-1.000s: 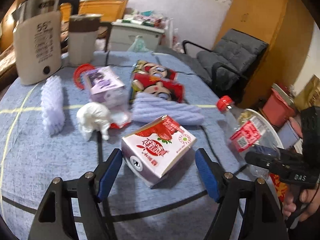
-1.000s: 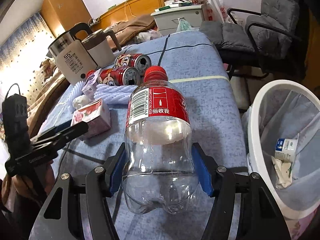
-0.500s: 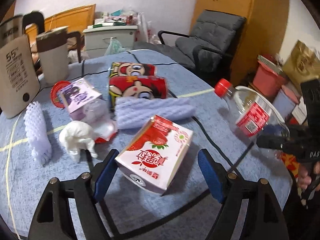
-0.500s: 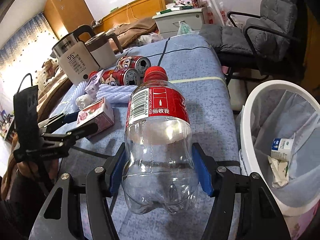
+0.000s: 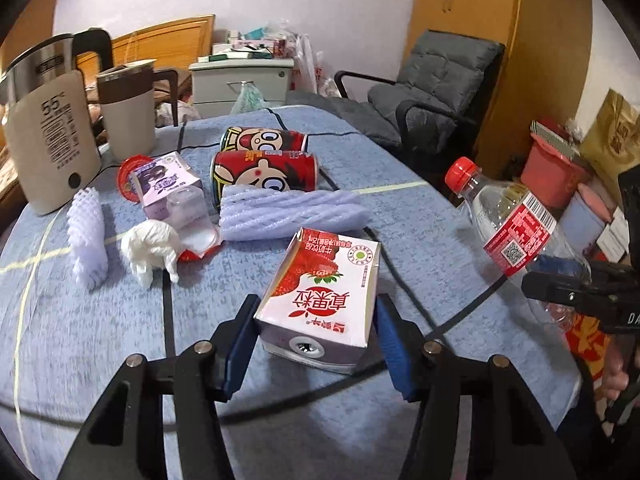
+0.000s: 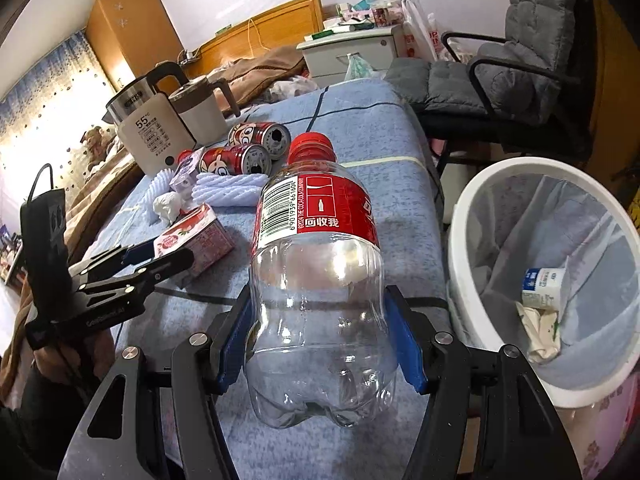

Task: Collect trash
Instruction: 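Grasp the pink-and-white juice carton with the left gripper while the right gripper holds the bottle, then carry the carton and bottle over the wastebasket and open both grippers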

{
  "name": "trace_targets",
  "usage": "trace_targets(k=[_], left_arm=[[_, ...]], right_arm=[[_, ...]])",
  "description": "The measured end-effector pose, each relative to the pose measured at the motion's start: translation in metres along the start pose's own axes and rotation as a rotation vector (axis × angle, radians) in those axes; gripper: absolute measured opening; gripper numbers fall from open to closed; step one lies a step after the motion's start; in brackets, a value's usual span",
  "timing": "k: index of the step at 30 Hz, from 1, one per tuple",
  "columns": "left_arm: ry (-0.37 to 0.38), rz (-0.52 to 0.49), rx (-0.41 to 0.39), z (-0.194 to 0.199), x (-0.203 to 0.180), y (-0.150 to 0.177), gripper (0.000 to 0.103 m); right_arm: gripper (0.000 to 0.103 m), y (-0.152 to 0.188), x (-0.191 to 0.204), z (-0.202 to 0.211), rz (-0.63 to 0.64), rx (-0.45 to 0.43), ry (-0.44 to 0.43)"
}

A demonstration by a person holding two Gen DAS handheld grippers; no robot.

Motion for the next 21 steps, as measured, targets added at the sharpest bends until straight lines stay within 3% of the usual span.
trace_targets(k=[11, 21], left_arm=[[0.035, 0.013, -0.058, 0.023, -0.040, -0.005, 0.059], [0.113, -0.043, -0.060, 0.011, -0.091, -0.021, 0.059]], right_arm=[[0.063, 0.010, -0.021, 0.032, -0.035, -0.050, 0.029], [0.063, 0.019, -0.065, 0.064, -0.107, -0.090, 0.110]])
Point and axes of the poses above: each gripper's, at about its wrist camera, not at the fingertips, and z roughly against the way its jaws point, x to its left, y to its underside, the point moved 4 cm from there along -z, roughly the way its jaws point, and after that the axes turned 1 degree about -y, right-handed, at the moved point
